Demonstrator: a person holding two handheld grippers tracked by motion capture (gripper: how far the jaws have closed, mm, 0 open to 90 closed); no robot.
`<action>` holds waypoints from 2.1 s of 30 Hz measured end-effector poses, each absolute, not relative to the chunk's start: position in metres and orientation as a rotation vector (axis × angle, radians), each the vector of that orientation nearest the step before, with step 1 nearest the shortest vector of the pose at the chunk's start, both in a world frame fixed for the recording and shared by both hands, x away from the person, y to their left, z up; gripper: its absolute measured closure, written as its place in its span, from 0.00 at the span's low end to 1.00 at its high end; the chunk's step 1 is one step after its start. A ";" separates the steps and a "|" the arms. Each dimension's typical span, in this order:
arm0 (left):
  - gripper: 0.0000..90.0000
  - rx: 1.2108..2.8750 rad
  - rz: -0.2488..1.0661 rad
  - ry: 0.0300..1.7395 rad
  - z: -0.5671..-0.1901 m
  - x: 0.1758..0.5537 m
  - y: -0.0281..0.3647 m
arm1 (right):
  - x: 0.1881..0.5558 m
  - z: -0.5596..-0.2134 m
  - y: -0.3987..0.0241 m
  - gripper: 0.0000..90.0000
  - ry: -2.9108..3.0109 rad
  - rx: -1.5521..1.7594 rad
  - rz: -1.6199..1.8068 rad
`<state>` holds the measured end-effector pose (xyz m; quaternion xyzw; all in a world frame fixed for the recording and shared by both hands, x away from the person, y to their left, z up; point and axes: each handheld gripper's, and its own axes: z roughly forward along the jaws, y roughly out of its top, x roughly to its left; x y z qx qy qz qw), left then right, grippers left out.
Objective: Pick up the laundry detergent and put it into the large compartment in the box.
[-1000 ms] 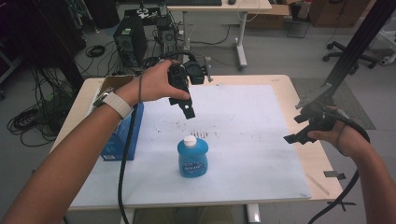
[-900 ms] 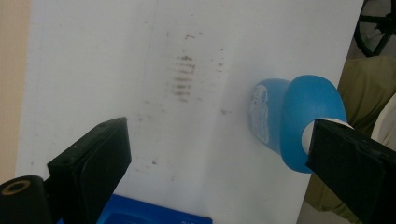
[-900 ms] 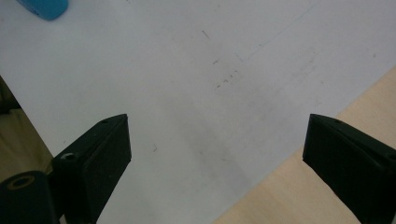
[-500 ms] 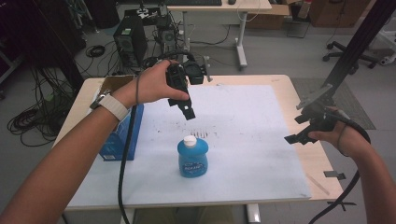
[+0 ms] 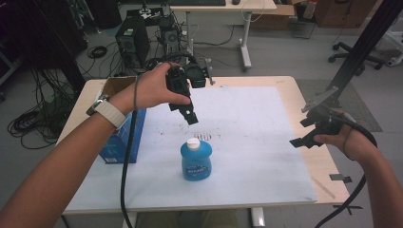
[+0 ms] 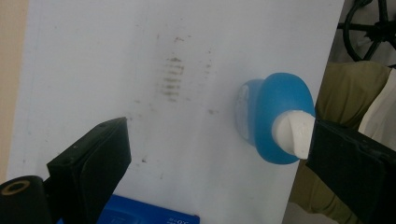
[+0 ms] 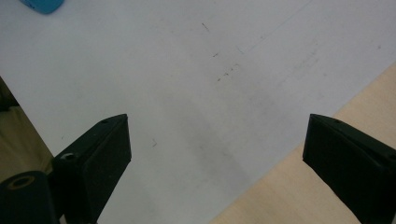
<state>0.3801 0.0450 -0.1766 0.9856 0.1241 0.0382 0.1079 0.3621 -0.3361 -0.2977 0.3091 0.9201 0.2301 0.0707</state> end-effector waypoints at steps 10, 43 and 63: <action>0.07 2.888 0.103 0.355 -0.176 0.372 0.048 | 0.360 -0.298 -0.336 0.09 2.765 0.930 0.694; 0.08 2.899 0.063 0.269 -0.188 0.348 0.044 | 0.359 -0.302 -0.335 0.09 2.765 0.936 0.697; 0.08 2.911 0.052 0.274 -0.197 0.338 0.040 | 0.357 -0.301 -0.334 0.09 2.765 0.923 0.701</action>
